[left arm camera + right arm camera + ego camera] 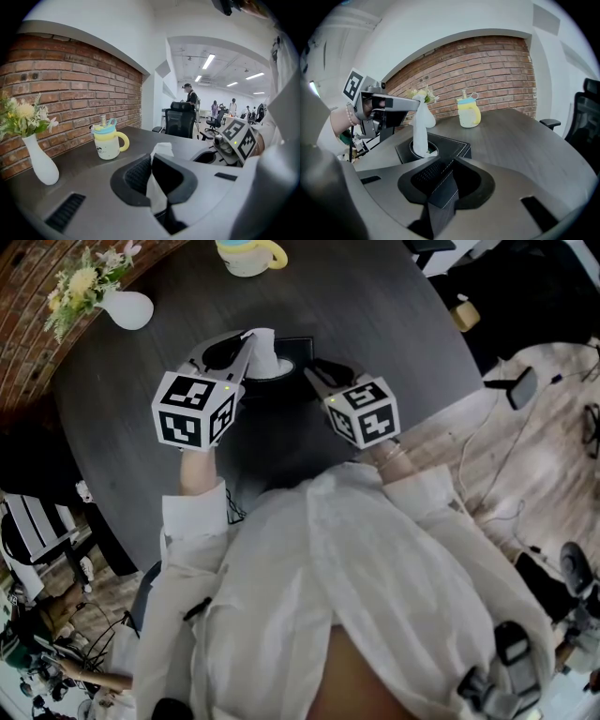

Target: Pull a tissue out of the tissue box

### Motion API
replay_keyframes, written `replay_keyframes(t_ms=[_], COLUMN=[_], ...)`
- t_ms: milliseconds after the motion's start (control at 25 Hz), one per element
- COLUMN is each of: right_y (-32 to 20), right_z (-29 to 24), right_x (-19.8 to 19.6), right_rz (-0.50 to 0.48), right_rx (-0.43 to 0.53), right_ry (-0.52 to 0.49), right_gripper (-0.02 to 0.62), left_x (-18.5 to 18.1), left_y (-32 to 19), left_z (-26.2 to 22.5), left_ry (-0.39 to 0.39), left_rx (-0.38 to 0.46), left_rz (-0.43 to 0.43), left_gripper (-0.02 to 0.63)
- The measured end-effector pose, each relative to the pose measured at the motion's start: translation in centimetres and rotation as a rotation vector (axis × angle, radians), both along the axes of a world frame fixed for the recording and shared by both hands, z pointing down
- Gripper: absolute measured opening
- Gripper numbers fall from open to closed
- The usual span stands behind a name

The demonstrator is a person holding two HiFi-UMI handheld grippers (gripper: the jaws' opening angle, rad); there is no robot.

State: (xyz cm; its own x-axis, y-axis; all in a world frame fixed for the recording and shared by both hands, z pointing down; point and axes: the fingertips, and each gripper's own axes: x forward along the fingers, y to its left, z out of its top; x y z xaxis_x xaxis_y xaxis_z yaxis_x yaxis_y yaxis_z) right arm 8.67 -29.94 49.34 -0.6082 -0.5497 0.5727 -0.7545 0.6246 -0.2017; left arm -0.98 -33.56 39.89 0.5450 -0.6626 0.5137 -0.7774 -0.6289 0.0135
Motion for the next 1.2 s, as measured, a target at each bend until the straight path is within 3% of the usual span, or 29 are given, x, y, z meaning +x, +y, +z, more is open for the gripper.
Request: replay_keyframes(t_ms=[800,1040,1200], right_y=[0.0,0.0,0.0], right_z=[0.2,0.2,0.2], right_x=[0.1,0.2,0.1], right_rz=[-0.005,-0.009,-0.01], right_rx=[0.008,0.012,0.014], right_ry=[0.002,0.009,0.01], right_gripper=[0.078,0.078,0.078], left_x=[0.1,-0.2,-0.2], left_y=[-0.4,-1.1,-1.2], left_z=[-1.9,-4.6,-5.7], left_ry=[0.017,0.093,0.081], left_rx=[0.064,0.13,0.156], left_rz=[-0.006,-0.029,-0.022], left_gripper=[0.009,0.009,0.009])
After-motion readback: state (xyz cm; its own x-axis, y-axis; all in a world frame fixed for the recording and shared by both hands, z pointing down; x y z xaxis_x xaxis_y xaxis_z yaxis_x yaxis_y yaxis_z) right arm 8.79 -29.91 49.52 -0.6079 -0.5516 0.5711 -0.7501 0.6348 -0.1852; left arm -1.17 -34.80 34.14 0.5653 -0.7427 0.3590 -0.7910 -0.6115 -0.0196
